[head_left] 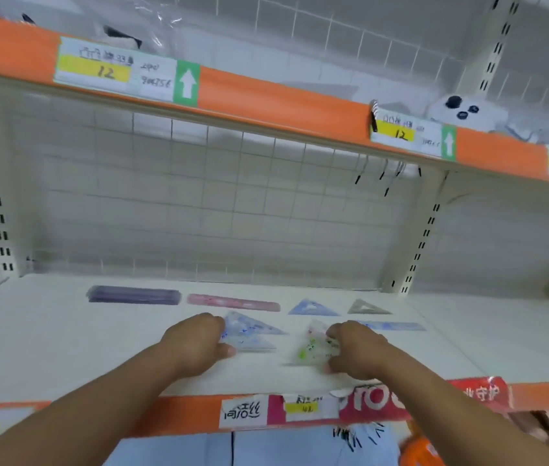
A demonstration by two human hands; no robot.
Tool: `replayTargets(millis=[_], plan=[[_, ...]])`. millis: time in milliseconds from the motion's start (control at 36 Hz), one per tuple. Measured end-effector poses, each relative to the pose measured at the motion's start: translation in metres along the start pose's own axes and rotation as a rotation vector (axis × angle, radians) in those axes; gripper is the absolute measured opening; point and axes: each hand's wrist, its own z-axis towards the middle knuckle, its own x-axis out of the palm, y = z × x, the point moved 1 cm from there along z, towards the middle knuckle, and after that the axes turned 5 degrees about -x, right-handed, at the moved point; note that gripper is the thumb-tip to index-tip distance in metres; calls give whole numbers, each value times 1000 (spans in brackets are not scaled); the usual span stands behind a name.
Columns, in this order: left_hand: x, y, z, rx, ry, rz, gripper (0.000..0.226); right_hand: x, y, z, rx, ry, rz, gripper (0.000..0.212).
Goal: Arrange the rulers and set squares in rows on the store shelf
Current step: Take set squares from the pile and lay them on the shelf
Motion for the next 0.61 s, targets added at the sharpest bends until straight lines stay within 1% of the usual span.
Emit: replayTargets(millis=[56, 139, 250, 361, 444, 528, 611], plan=[[7, -11, -4, -34, 9, 2, 40, 0, -13, 1, -29, 23, -1, 51], [15, -27, -8, -72, 27, -2, 40, 2, -29, 0, -71, 54, 3, 53], [20, -49, -12, -91, 19, -20, 32, 4, -47, -1, -109, 76, 8, 52], [26, -62, -12, -102, 10, -6, 17, 5, -58, 1, -125, 105, 42, 56], [28, -67, -10, -108, -5, 8, 20, 6, -62, 6, -131, 131, 68, 60], [29, -70, -7, -111, 3, 23, 29, 6, -62, 10, -141, 151, 92, 60], [31, -70, -5, -100, 9, 22, 25, 6, -62, 12, -153, 164, 98, 59]])
